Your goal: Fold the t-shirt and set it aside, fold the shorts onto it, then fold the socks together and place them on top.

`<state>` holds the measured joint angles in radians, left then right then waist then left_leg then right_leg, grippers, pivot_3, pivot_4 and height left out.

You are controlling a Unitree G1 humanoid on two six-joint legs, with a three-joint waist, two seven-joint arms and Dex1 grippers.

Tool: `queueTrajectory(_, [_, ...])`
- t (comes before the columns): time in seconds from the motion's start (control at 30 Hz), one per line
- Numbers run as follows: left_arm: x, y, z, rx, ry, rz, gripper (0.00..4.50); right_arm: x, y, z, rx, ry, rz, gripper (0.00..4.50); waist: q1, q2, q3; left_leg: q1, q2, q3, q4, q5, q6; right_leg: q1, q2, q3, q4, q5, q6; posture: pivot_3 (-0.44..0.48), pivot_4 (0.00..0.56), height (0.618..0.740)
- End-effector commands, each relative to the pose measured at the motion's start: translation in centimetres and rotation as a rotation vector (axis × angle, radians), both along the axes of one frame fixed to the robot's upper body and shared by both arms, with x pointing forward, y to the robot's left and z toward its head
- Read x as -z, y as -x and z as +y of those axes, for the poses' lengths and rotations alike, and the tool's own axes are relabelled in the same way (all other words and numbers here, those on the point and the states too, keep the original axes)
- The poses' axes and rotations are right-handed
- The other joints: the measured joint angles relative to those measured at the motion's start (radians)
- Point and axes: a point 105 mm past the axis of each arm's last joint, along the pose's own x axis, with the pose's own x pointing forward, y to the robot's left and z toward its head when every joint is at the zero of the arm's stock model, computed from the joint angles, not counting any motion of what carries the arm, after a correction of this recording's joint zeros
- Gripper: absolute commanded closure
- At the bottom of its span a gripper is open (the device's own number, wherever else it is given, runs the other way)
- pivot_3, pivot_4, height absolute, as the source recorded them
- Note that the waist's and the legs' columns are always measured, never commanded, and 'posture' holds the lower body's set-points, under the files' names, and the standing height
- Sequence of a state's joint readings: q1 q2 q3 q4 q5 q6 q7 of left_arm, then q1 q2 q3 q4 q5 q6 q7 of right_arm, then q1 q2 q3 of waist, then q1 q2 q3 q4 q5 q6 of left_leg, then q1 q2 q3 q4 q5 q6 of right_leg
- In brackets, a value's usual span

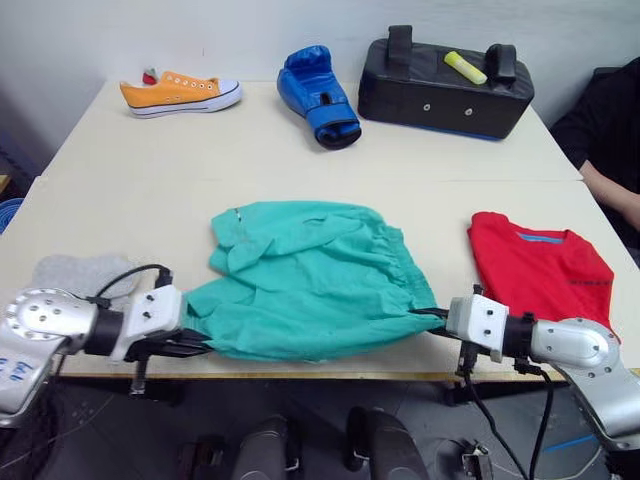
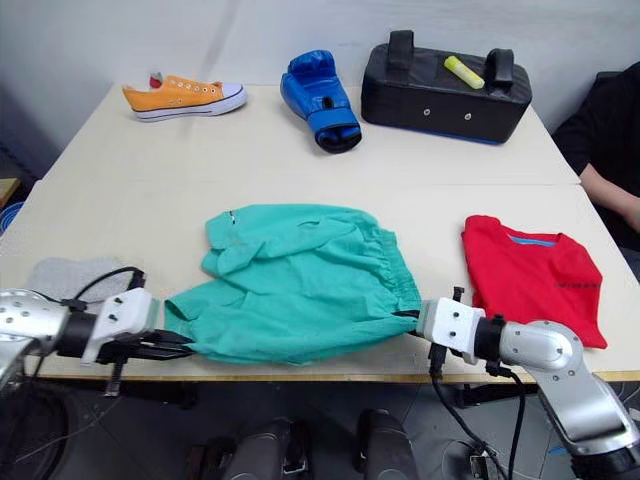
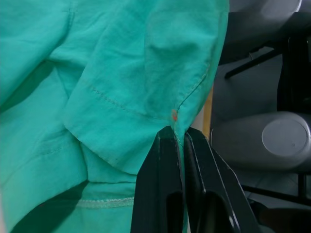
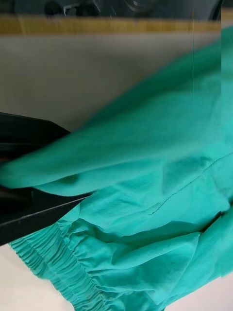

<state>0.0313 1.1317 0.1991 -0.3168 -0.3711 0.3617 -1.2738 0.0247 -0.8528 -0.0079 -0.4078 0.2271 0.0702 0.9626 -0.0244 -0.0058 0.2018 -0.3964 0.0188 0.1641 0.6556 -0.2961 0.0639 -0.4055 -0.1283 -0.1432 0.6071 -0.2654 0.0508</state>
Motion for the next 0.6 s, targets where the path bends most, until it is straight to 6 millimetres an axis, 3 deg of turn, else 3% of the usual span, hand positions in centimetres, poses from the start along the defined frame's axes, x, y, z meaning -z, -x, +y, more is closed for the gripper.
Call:
queueTrajectory(0.03, [-0.3, 0.4, 0.2, 0.018, -0.017, -0.011, 4.48, -0.8, 0.1, 0.1, -0.016, 0.013, -0.045, 4.5, 0.0, -0.005, -0.002, 0.003, -0.002, 0.005, -0.01, 0.007, 0.001, 0.0, 0.003, 0.023, 0.011, -0.009, -0.002, 0.0, 0.15, 0.74])
queueTrajectory(0.07, [-0.3, 0.4, 0.2, 0.017, -0.017, -0.011, 4.48, -0.7, 0.0, 0.1, -0.014, 0.019, -0.054, 4.5, 0.0, -0.01, -0.001, 0.013, -0.003, 0.014, -0.012, 0.008, -0.002, -0.006, 0.003, 0.038, 0.018, -0.024, 0.002, 0.0, 0.15, 0.74])
queueTrajectory(0.13, [-0.1, 0.3, 0.2, 0.012, -0.018, -0.019, 4.48, -0.8, -0.3, 0.2, -0.003, 0.027, -0.072, 4.5, 0.003, -0.007, -0.001, 0.015, -0.005, 0.013, -0.011, 0.012, -0.023, -0.014, 0.0, 0.039, 0.022, -0.033, -0.006, 0.0, 0.15, 0.74])
queueTrajectory(0.17, [-0.1, 0.1, 0.1, 0.007, -0.01, -0.025, 4.48, -0.9, -0.4, 0.2, 0.0, 0.025, -0.076, 4.5, 0.001, -0.007, -0.001, 0.011, -0.004, 0.004, -0.009, 0.014, -0.024, -0.014, 0.001, 0.031, 0.026, -0.033, -0.006, 0.0, 0.15, 0.74])
queueTrajectory(0.2, [-0.1, -0.1, 0.0, 0.0, -0.001, -0.028, 4.48, -0.9, -0.5, 0.3, 0.0, 0.022, -0.075, 4.5, 0.0, -0.008, -0.002, 0.01, -0.003, 0.003, -0.007, 0.013, -0.025, -0.016, 0.001, 0.029, 0.031, -0.027, 0.006, 0.0, 0.15, 0.74])
queueTrajectory(0.47, [-0.1, -0.3, -0.9, 0.005, 0.072, 0.006, 4.48, -0.9, 0.1, 0.5, -0.027, 0.03, -0.044, 4.5, -0.002, -0.008, -0.001, 0.006, 0.005, 0.003, -0.004, 0.013, -0.022, -0.016, 0.013, 0.027, 0.031, -0.028, 0.005, 0.0, 0.15, 0.74])
queueTrajectory(0.53, [-0.2, 0.1, -1.1, 0.016, 0.087, 0.036, 3.76, -1.0, 0.3, 0.6, -0.035, 0.024, -0.029, 4.5, -0.002, -0.008, -0.001, 0.006, 0.006, 0.003, -0.003, 0.012, -0.023, -0.016, 0.013, 0.027, 0.031, -0.026, 0.005, 0.0, 0.15, 0.74])
queueTrajectory(0.6, [-0.4, 0.2, -1.0, 0.014, 0.096, 0.054, 3.23, -1.1, 0.4, 0.7, -0.041, 0.014, -0.014, 3.97, -0.001, -0.009, -0.001, 0.006, 0.006, 0.003, -0.003, 0.012, -0.025, -0.016, 0.013, 0.027, 0.031, -0.024, 0.003, 0.0, 0.15, 0.74])
